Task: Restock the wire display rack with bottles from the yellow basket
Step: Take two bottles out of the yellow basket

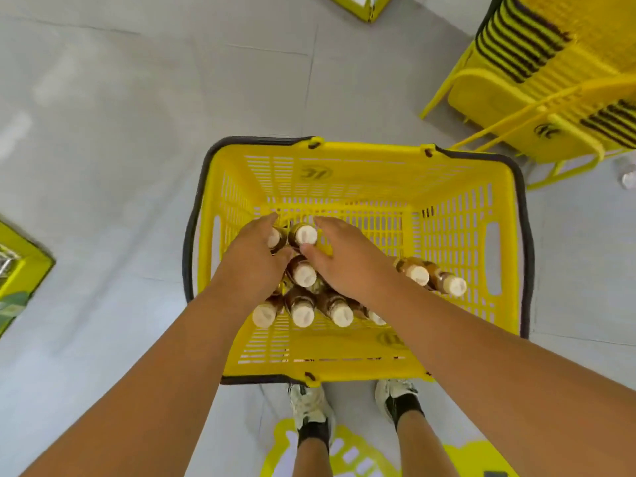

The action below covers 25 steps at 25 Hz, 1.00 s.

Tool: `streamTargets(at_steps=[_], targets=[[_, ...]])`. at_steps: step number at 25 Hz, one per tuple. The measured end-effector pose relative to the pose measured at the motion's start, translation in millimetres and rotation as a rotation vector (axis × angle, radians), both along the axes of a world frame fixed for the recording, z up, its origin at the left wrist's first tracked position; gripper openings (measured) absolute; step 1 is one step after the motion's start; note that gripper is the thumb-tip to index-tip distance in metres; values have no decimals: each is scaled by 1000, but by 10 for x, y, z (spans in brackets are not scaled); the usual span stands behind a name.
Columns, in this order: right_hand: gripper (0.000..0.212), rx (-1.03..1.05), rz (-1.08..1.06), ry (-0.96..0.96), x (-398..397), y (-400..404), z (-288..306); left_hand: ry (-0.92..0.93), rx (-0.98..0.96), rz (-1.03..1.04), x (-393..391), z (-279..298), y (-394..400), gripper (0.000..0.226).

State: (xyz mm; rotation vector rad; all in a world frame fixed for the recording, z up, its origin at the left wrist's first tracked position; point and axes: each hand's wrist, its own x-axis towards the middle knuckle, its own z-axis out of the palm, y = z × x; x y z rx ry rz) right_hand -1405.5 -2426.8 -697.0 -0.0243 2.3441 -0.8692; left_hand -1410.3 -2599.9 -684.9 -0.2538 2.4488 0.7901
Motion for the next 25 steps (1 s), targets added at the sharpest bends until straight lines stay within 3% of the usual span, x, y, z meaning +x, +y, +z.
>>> streamTargets(at_steps=[6, 10, 15, 17, 25], targets=[[61, -71, -22, 27, -88, -70, -307, 33, 23, 172, -62, -260, 23, 58], [39, -214, -331, 9, -201, -102, -422, 72, 125, 269, -195, -367, 80, 41], [37, -284, -481, -57, -369, -105, -541, 94, 174, 116, -376, -479, 118, 36], [34, -280, -513, -62, -378, -70, -554, 99, 180, 155, -414, -483, 102, 30], [39, -372, -658, 19, -354, 241, 162, 117, 360, 404, -416, 212, 201, 24]])
